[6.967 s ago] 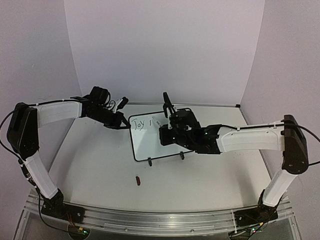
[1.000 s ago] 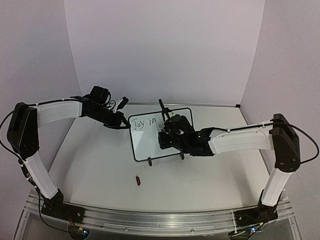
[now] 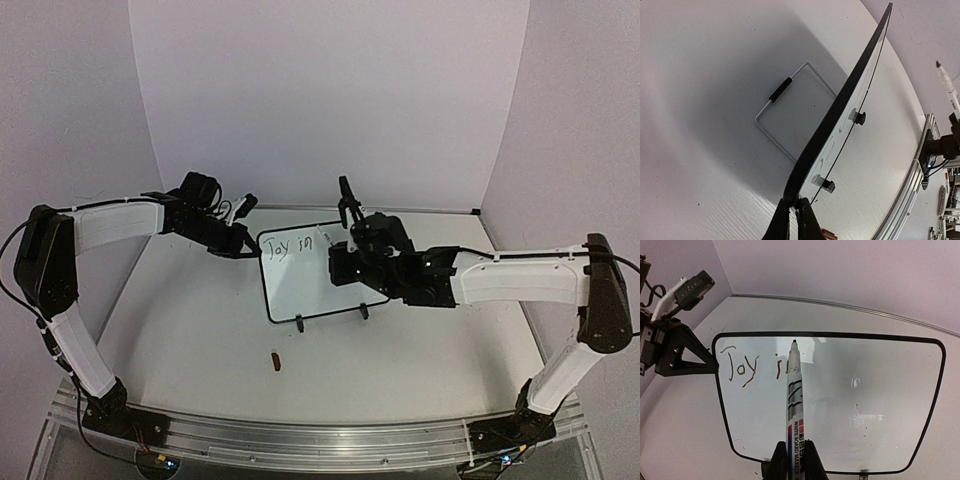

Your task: Write a sentence on the whiteboard

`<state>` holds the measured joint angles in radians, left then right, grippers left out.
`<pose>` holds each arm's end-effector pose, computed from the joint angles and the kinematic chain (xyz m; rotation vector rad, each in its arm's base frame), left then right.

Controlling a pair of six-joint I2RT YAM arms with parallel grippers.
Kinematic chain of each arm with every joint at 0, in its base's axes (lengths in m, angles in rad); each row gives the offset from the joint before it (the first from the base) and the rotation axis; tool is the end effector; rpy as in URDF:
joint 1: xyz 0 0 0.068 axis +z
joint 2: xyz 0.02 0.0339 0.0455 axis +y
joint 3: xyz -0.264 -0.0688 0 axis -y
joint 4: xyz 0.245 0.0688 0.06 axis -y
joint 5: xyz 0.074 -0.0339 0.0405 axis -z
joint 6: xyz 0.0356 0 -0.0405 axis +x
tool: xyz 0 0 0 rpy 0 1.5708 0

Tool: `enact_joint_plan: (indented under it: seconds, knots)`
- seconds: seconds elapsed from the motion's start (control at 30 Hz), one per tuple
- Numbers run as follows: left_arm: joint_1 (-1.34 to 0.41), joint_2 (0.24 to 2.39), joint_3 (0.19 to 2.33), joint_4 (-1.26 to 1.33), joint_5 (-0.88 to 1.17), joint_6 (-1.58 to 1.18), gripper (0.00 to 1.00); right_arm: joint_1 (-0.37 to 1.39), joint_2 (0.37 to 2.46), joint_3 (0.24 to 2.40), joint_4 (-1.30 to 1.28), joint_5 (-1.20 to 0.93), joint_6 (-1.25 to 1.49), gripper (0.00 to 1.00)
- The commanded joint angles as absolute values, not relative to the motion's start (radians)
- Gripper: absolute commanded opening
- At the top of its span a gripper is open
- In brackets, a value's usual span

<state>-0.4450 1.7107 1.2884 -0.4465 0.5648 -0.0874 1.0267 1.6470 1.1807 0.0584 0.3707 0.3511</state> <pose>0.3276 -0.1774 0.2498 0.6935 2.3702 -0.9240 0.2100 0.3221 0.2777 -0.4247 1.9429 0.5390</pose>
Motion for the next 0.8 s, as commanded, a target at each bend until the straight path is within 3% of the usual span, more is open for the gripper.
enact_joint_plan:
  seconds: [0.0,0.77]
  knots:
    - [-0.449,1.682,1.317,-0.479,0.537,-0.05,0.0,1.031,1.578,1.146,0.046,0.394,0.326,0.0]
    - [-0.449,1.686,1.315,-0.48,0.535,-0.042,0.0,0.976,1.651,1.105,0.129,0.315,0.304,0.0]
